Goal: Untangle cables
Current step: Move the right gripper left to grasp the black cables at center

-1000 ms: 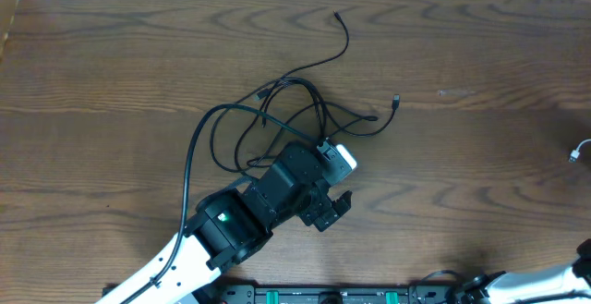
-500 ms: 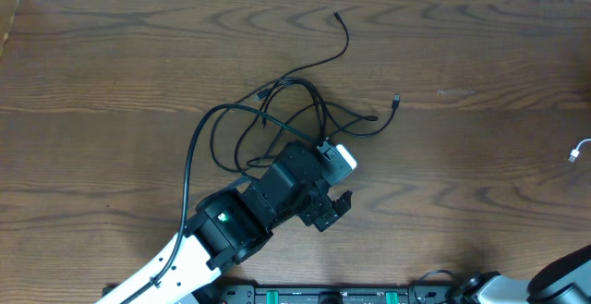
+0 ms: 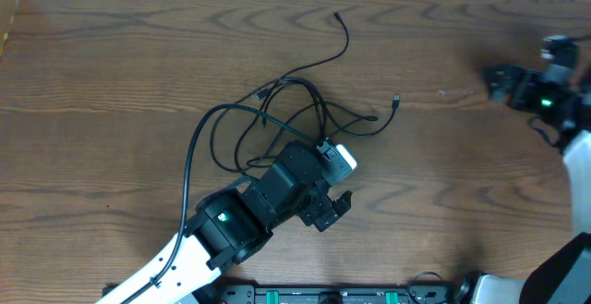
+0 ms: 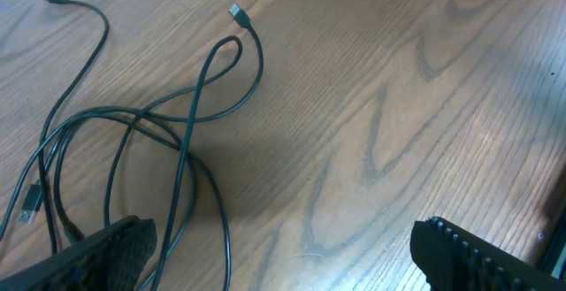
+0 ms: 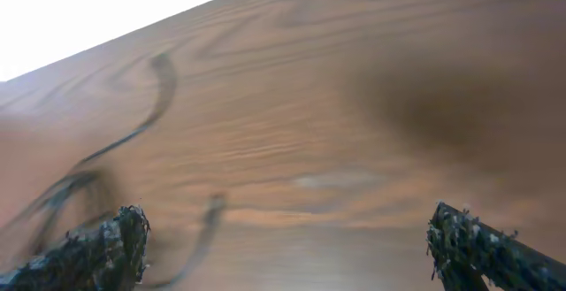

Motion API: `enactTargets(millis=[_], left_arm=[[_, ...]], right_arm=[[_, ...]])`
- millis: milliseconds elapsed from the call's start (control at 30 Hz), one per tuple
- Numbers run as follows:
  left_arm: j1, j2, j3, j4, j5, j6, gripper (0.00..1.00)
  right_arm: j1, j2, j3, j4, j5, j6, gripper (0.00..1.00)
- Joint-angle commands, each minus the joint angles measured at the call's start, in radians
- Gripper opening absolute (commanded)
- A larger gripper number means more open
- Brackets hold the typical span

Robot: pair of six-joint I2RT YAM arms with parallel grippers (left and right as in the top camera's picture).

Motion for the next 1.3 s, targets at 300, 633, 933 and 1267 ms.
enactTargets(millis=[300,633,933,1267], left_arm=[[-0.002,-0.002,0.022,0.0,0.013,0.002,0.97],[-0.002,-0.002,0.022,0.0,0.013,0.002,0.96],[-0.001,-0.002,0.022,0.005,0.005,0.002,0.98],[0.013,-0.002,0.022,-0.004,-0.222,-0.064,0.98]], right_arm=[[0.433,-0.003,0.009,-0.1,-0.008,0.049,0.99],[0.68,0.039,0.009,-0.166,0.283,0.061,0.99],[0.692,0.09,0.009,-0.198,0.314,0.152,0.99],[0.692,0.139,0.009,-0.241,0.308,0.151,0.99]])
